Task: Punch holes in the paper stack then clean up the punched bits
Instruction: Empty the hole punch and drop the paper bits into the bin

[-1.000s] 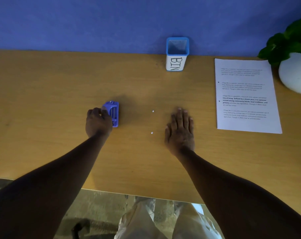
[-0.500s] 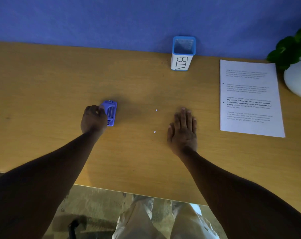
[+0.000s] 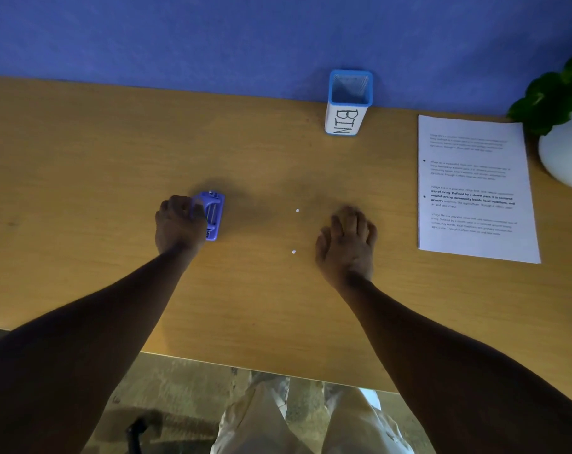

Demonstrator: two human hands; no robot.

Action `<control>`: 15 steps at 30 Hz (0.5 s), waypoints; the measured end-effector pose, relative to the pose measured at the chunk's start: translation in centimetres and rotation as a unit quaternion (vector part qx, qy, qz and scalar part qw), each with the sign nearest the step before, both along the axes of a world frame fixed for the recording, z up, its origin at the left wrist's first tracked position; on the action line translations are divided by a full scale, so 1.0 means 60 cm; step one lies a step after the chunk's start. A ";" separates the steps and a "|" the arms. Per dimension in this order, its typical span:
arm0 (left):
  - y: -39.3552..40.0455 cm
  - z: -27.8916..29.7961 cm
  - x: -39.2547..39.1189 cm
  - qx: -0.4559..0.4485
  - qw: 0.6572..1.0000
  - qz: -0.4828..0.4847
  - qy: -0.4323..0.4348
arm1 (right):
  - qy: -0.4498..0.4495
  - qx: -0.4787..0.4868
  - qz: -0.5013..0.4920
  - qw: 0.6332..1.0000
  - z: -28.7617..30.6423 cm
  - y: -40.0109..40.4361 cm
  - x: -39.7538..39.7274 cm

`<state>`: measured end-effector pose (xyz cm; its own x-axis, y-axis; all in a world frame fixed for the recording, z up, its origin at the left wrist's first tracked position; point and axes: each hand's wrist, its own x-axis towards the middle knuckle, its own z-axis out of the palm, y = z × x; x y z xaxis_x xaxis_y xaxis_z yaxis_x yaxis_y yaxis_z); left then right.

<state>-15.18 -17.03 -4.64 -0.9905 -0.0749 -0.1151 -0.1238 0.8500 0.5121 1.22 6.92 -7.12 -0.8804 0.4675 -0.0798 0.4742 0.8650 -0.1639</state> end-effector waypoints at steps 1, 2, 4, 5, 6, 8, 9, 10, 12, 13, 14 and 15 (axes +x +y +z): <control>0.002 0.000 0.002 -0.001 1.000 0.002 0.022 | 0.006 0.012 -0.003 1.000 0.005 0.000 -0.009; 0.004 0.000 0.005 -0.006 0.999 0.002 0.048 | 0.010 0.015 -0.004 1.000 0.009 0.000 -0.018; 0.014 0.001 0.008 -0.011 0.995 0.002 0.100 | 0.025 -0.005 0.002 1.000 0.014 0.000 -0.034; 0.020 0.002 0.009 -0.007 0.992 -0.003 0.123 | 0.038 -0.026 0.005 0.999 0.015 -0.001 -0.042; 0.027 0.002 0.010 -0.002 0.990 -0.015 0.139 | 0.051 -0.052 0.005 0.997 0.016 -0.002 -0.049; 0.042 -0.001 0.014 0.010 0.986 -0.062 0.157 | 0.067 -0.110 -0.004 0.992 0.018 -0.005 -0.064; 0.050 -0.003 0.018 0.020 0.983 -0.091 0.158 | 0.072 -0.135 -0.009 0.988 0.019 -0.006 -0.072; 0.059 -0.005 0.024 0.035 0.981 -0.115 0.153 | 0.075 -0.155 -0.012 0.985 0.020 -0.007 -0.078; 0.079 -0.007 0.037 0.080 0.975 -0.156 0.135 | 0.074 -0.175 -0.008 0.982 0.021 -0.007 -0.089; 0.088 -0.008 0.044 0.102 0.972 -0.175 0.122 | 0.068 -0.175 -0.004 0.982 0.021 -0.006 -0.094; 0.096 -0.009 0.051 0.120 0.969 -0.191 0.101 | 0.064 -0.174 -0.002 0.983 0.021 -0.006 -0.098; 0.104 -0.009 0.058 0.130 0.967 -0.204 0.075 | 0.063 -0.174 -0.001 0.983 0.022 -0.005 -0.102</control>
